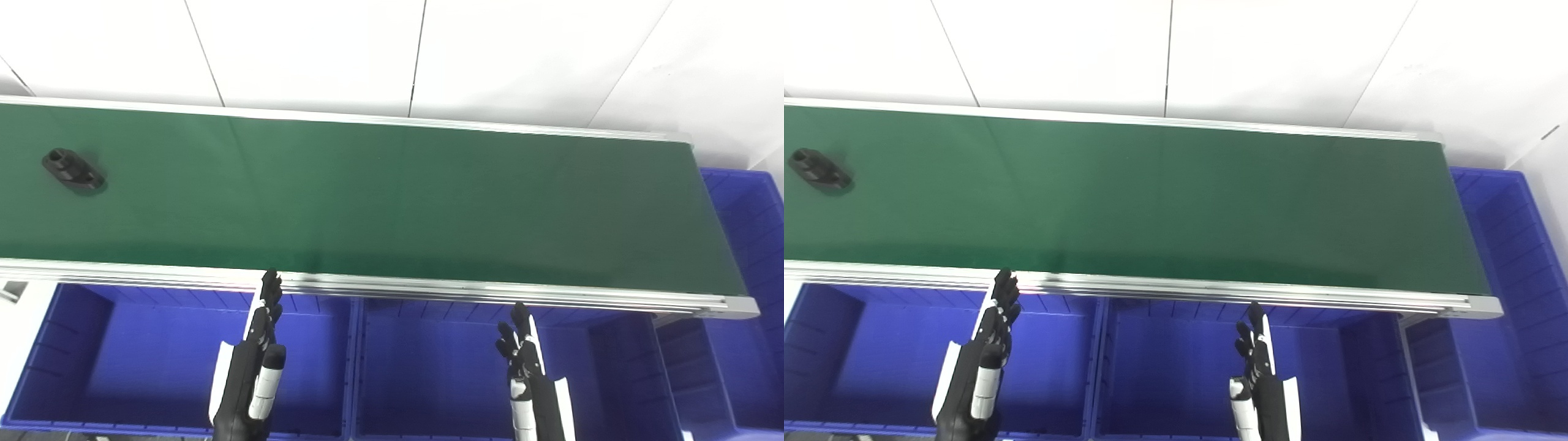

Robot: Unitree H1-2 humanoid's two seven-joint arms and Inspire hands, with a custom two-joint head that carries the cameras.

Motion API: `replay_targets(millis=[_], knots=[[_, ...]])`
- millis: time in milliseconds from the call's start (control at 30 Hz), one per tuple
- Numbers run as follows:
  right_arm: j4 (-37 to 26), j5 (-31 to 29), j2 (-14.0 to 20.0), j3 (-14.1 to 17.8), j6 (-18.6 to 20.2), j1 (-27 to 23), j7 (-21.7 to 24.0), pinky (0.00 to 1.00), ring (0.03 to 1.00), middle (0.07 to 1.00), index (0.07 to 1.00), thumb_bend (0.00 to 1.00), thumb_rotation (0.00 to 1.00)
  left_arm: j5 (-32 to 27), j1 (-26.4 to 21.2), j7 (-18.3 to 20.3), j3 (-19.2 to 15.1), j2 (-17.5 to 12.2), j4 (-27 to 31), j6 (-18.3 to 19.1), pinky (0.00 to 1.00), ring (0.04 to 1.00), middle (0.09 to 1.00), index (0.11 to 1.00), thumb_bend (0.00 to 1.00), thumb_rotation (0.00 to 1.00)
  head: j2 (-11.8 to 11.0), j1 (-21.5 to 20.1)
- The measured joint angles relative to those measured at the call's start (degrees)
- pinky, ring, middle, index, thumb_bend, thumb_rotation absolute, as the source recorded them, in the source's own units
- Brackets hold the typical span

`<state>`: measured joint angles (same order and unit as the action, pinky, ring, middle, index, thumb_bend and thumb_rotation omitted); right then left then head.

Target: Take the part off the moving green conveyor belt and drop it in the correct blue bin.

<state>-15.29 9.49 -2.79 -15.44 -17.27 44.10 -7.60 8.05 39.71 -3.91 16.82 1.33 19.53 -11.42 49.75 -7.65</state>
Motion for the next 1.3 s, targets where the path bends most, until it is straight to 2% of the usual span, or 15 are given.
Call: replay_targets(millis=[567,1300], knots=[[0.46,1.92,-0.49,-0.74,-1.13,-1.4,0.01,0.95,0.969,1.0,1.0,0.83,1.0,-0.79,0.1,0.17,-0.02,-0.13,-0.01,-0.13,1.0,1.0,1.0,1.0,0.89,1.0,-0.26,-0.18],[0.73,0.89,-0.45,-0.72,-1.14,-1.43,0.06,0.96,0.972,1.0,1.0,0.82,1.0,-1.54,0.14,0.56,0.23,-0.34,-0.4,-1.61,1.0,1.0,1.0,1.0,0.94,1.0,-0.79,0.18]])
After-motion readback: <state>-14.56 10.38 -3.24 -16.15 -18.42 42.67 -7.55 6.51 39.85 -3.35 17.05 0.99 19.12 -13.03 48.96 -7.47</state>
